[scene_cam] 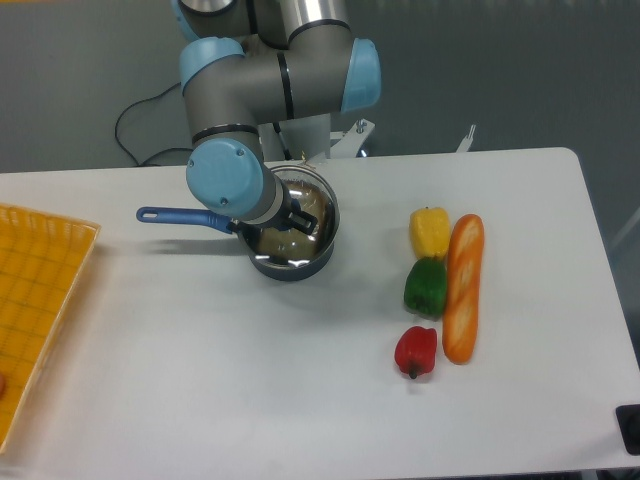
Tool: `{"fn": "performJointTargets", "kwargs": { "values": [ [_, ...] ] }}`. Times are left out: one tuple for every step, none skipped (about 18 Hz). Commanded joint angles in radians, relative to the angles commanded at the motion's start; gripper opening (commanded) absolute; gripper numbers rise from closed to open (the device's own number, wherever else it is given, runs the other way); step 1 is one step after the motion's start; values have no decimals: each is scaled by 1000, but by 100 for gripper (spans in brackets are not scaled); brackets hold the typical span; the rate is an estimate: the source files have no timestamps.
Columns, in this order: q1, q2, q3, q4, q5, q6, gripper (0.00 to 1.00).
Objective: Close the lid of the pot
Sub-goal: 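Move the glass lid over the saucepan opening, then lower the glass lid onto the saucepan rim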
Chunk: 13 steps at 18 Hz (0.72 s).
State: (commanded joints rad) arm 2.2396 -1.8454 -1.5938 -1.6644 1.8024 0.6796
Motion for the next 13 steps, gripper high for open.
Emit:
{"fn": "performJointTargets", "kwargs": {
  "values": [
    [-2,0,-2,0,3,0,45],
    [-2,-2,-2,-2,9,0,45],
    [-3,-2,-6,0,14,0,45],
    [-11,-2,-12,0,26,0,45],
    [-14,-2,-18,-2,40,0,45],
    [-15,-2,-21,-2,44,0,45],
    [-15,-2,-23,-2,46,0,45],
    [-15,-2,-25,-2,48,0,45],
    [-15,-2,-26,-2,48,0,45],
    [-15,0,-31,-2,49,-2,45],
    [-17,0,-37,3,49,-2,45],
    [-17,0,-38,3,49,-2,45],
    [-17,0,-38,3,49,-2,45]
  ]
}}
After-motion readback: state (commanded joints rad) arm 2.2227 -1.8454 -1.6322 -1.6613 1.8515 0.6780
